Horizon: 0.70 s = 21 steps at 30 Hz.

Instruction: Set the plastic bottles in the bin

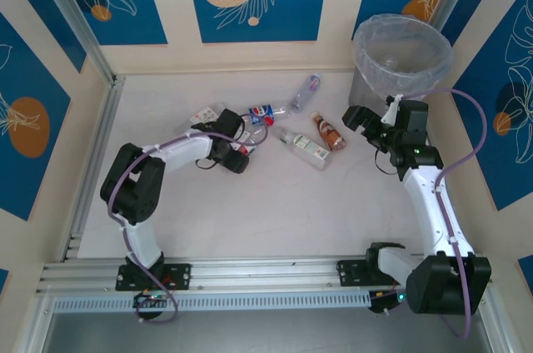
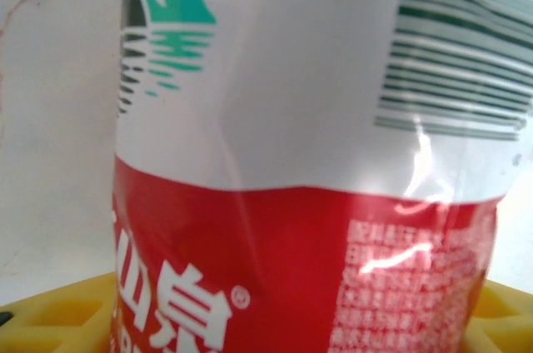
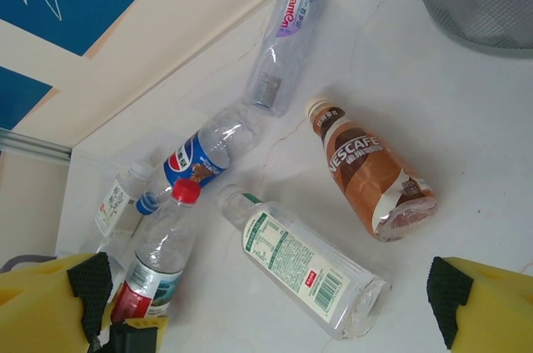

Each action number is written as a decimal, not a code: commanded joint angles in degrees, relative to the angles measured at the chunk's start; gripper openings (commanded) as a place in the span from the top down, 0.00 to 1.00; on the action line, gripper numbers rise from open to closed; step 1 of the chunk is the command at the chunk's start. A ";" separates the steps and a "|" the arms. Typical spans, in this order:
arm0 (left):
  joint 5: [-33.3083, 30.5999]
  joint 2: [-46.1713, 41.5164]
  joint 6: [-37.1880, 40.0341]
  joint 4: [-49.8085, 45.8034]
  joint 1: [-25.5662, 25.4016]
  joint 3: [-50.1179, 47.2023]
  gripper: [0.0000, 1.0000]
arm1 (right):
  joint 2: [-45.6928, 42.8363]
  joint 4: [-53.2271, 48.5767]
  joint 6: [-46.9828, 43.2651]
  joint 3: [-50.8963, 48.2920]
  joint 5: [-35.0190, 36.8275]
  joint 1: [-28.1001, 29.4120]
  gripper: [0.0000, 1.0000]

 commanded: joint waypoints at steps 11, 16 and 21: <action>8.29 -10.09 -2.40 4.56 -4.42 -1.29 0.44 | 0.84 -3.25 1.67 -0.23 -3.85 1.19 0.00; 14.34 -13.10 -1.67 6.73 -5.55 -2.51 0.42 | 1.17 -0.49 4.84 -0.16 -11.20 1.47 0.00; 20.06 -16.44 -1.10 9.87 -7.08 -5.29 0.42 | 2.93 3.88 8.09 1.38 -21.95 1.62 0.00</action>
